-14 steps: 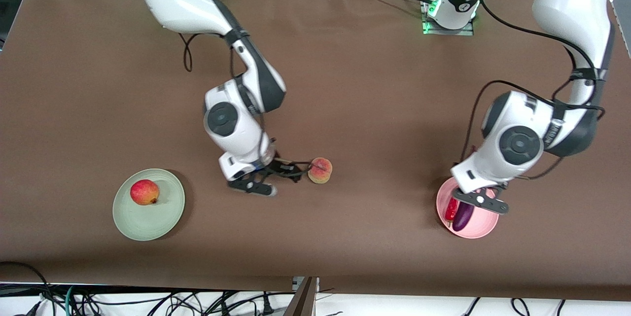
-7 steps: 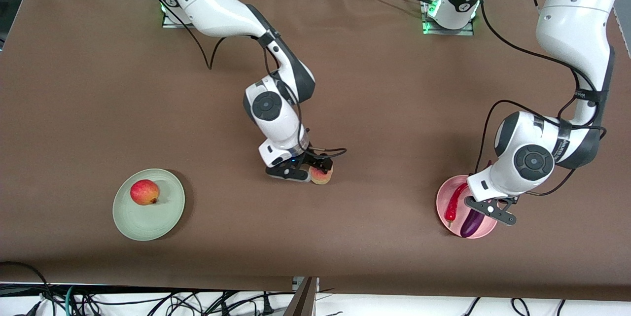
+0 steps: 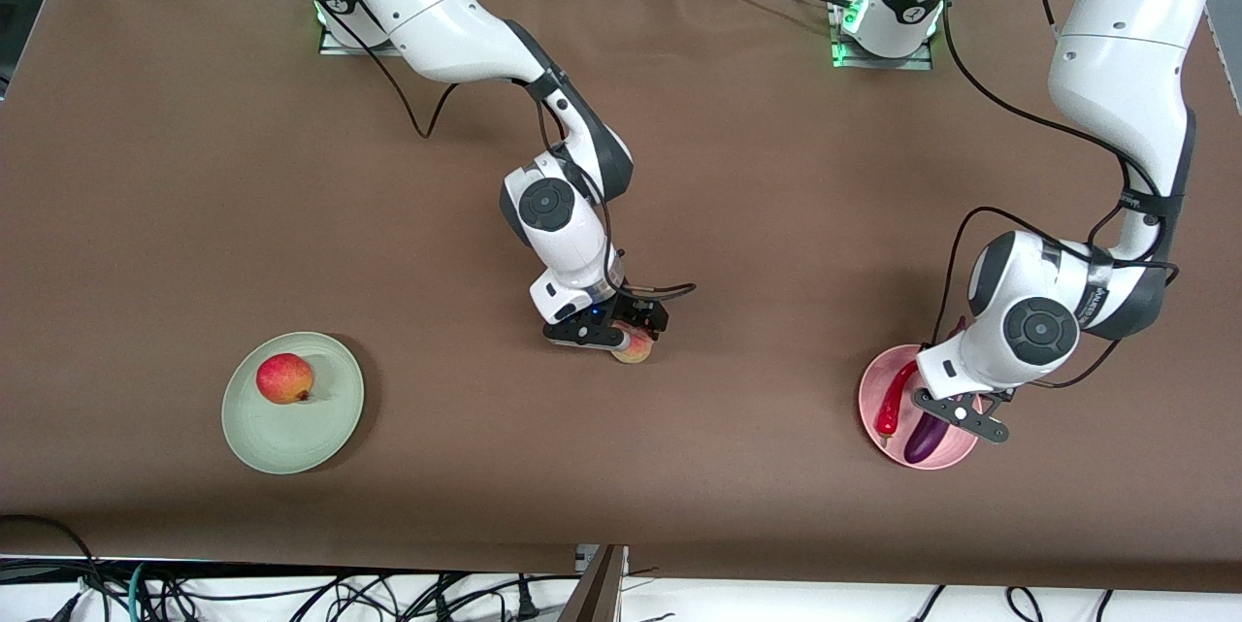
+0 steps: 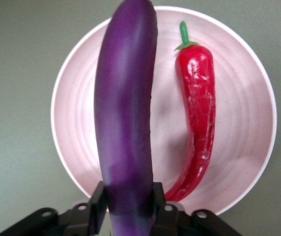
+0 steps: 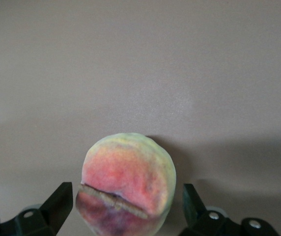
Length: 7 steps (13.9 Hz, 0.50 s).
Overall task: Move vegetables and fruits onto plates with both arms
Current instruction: 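Grasp the peach with the right gripper while the left gripper places the eggplant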
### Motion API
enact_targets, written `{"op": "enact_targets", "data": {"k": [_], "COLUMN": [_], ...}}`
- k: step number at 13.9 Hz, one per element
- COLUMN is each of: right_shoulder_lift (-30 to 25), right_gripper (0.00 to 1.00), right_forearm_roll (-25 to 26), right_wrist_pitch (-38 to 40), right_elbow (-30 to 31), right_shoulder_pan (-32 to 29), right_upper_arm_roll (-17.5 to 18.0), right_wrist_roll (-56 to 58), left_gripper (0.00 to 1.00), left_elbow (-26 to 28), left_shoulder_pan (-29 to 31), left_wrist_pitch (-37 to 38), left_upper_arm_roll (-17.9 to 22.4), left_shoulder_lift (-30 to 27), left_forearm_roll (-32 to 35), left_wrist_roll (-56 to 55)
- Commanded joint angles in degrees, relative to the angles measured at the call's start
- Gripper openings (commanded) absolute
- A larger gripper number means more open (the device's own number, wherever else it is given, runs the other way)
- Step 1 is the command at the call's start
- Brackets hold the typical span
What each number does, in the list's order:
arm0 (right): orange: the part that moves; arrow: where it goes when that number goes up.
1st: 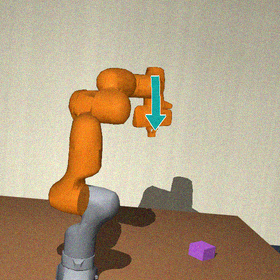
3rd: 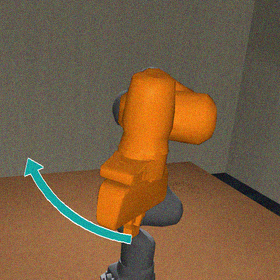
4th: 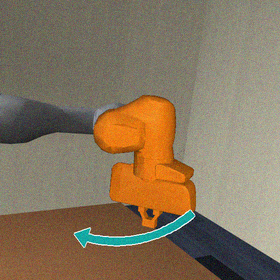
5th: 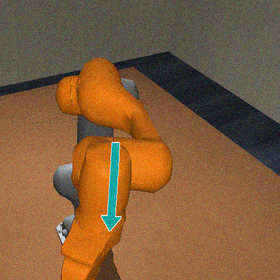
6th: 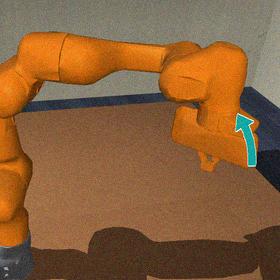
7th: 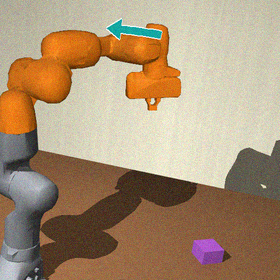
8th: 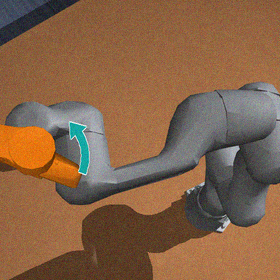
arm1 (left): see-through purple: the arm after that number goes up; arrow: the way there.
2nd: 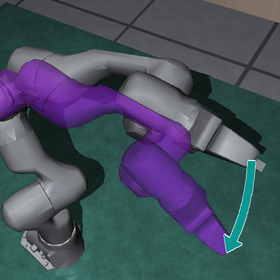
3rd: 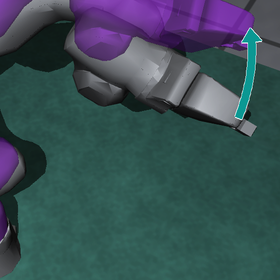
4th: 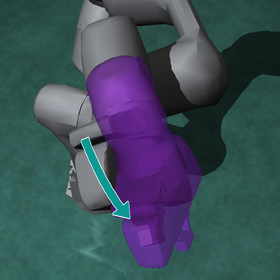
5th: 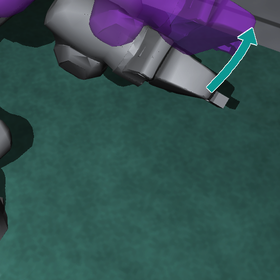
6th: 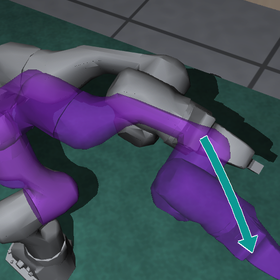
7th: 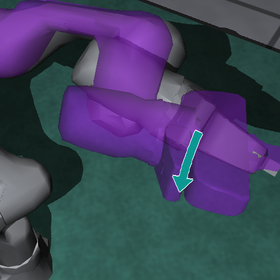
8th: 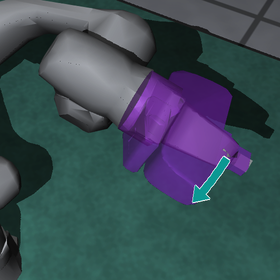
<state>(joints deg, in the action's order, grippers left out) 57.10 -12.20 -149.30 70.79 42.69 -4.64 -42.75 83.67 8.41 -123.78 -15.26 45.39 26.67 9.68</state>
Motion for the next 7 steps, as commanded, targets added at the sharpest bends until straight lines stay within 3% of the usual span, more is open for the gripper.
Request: {"op": "enact_targets", "data": {"k": [1,3,4,7], "right_shoulder_lift": [0.82,0.73,0.38,-1.90], "right_gripper": [0.73,0.31,0.25,0.23], "right_forearm_roll": [2.61,2.80,2.80,2.80], "right_wrist_pitch": [-2.49,-2.40,-2.06,5.29], "right_elbow": [-0.04,-0.04,-0.04,-1.09], "right_shoulder_pan": [0.72,0.64,0.64,-0.33], "right_upper_arm_roll": [-0.81,-0.99,-1.94,-4.84], "right_wrist_roll": [-1.02,-0.59,-0.32,1.78], "left_gripper": [1.00,1.00,1.00,1.00], "left_elbow": [-1.23,-1.40,-1.49,-1.49], "left_shoulder_pan": [-0.15,-0.32,-0.32,0.12], "left_wrist_pitch": [-0.23,-0.06,0.29,3.52], "left_upper_arm_roll": [0.15,-0.12,-0.38,-0.73], "left_shoulder_lift": [0.23,-0.30,-1.87,-8.10], "left_forearm_roll": [1.28,1.20,0.59,-2.65], "left_wrist_roll": [1.13,0.69,0.26,0.16]}}
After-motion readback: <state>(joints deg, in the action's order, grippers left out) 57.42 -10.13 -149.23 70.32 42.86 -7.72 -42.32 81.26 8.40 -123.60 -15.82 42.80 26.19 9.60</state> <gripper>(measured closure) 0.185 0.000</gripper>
